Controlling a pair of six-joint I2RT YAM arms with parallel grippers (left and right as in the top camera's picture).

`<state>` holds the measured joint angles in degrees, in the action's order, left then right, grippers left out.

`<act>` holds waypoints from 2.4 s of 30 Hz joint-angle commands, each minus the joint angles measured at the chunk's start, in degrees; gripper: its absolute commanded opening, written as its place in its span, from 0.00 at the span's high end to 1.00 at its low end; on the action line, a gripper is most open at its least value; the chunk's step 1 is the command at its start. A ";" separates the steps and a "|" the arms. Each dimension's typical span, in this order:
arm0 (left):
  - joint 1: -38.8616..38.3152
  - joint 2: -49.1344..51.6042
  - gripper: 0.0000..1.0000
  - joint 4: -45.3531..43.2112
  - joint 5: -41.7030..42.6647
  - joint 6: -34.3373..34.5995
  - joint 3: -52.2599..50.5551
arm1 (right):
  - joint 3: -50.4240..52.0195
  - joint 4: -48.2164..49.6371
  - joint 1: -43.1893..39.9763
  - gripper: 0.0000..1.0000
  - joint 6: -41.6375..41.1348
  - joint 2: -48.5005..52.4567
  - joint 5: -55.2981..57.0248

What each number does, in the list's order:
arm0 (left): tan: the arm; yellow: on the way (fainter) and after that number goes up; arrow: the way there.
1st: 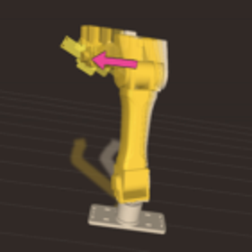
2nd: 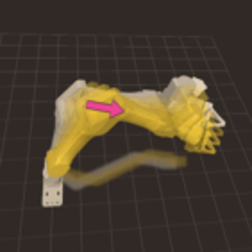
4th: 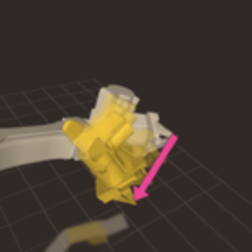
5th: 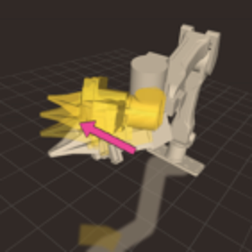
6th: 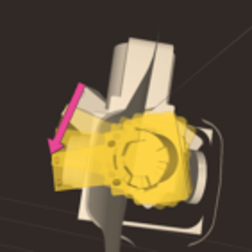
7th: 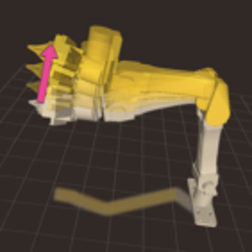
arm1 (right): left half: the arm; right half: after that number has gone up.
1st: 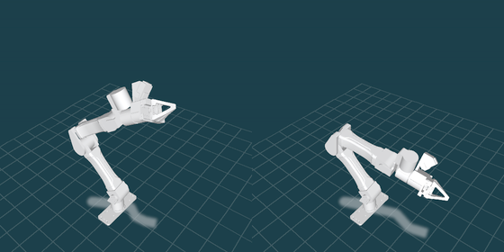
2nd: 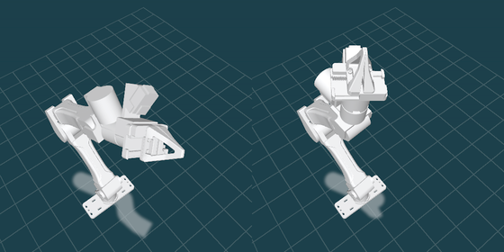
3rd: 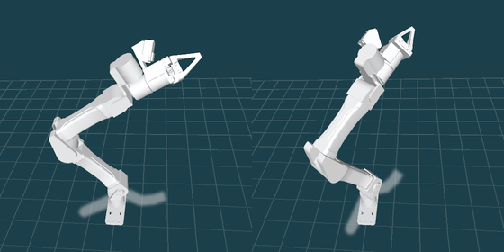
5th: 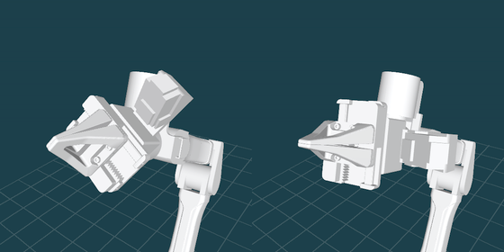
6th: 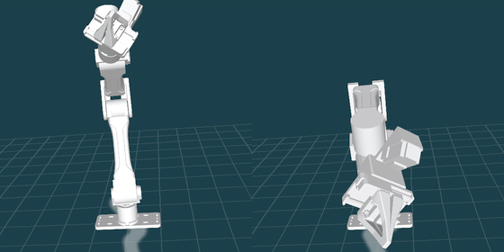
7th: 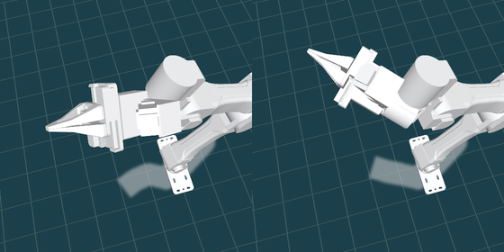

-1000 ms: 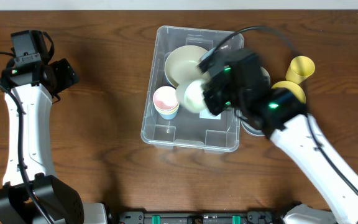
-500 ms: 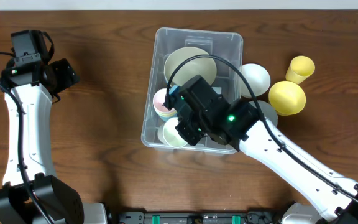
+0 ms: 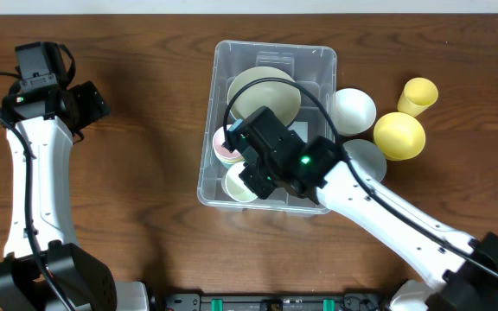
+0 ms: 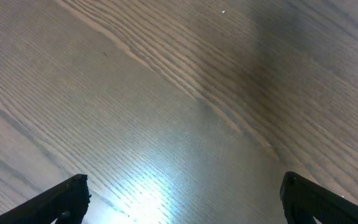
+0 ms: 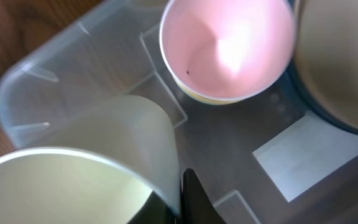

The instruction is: Pack container

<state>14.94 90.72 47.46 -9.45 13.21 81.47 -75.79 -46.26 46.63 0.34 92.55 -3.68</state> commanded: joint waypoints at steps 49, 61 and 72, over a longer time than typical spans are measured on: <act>0.15 -1.25 0.02 -0.04 -0.68 -0.52 1.49 | -0.26 -13.68 -21.81 0.49 9.92 -3.63 -16.35; 0.15 -1.25 0.02 -0.02 -0.68 -0.52 1.49 | -0.28 -13.38 -21.16 0.50 9.73 3.69 -18.69; 0.15 -1.25 0.02 -0.02 -0.68 -0.52 1.49 | -0.26 -13.40 -16.83 0.53 5.01 6.51 -14.08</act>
<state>14.94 90.72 47.48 -9.43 13.21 81.47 -75.79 -59.72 28.53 8.36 98.19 -20.49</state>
